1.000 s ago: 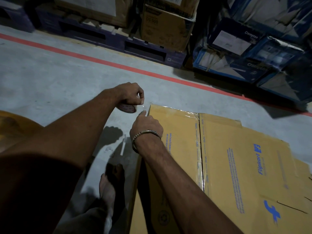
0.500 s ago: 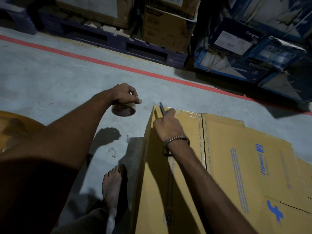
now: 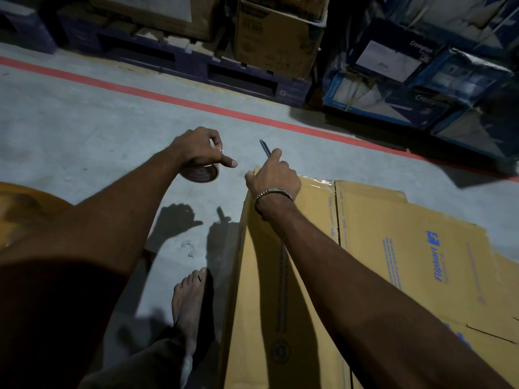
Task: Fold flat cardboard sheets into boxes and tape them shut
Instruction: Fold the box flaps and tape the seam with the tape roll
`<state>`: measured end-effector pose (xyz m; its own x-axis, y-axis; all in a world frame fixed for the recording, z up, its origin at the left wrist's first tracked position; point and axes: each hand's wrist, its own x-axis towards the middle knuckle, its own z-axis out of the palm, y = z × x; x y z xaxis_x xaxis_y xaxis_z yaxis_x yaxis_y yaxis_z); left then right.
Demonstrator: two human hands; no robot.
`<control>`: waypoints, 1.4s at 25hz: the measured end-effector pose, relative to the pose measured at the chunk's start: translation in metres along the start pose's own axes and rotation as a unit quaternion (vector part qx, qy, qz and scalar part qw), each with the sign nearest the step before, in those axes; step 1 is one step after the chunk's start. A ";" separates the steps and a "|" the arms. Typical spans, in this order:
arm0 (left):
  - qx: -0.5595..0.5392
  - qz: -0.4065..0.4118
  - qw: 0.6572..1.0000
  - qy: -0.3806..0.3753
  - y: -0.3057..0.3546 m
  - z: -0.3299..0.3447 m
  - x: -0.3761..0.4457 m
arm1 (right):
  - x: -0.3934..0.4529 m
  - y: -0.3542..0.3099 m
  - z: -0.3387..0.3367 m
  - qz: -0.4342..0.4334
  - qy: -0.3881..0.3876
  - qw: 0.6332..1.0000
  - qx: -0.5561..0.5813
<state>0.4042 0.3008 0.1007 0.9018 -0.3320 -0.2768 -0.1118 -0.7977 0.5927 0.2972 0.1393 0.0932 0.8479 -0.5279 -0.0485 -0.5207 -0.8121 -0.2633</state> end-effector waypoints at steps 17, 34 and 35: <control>0.261 0.143 0.940 0.165 0.057 -0.027 -0.168 | -0.192 0.159 -0.090 0.062 -0.140 0.955 0.253; 0.276 -0.052 0.895 0.346 -0.156 -0.081 -0.464 | -0.342 -0.153 -0.143 -0.242 -0.245 0.895 0.283; 0.269 -0.053 0.900 0.338 -0.167 -0.074 -0.475 | -0.353 -0.162 -0.127 -0.266 -0.237 0.898 0.259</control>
<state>0.0258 0.6290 0.1887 0.9467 -0.0027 0.3221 -0.0329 -0.9955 0.0885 0.0691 0.4255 0.2757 0.9741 0.1654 -0.1539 -0.0162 -0.6282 -0.7779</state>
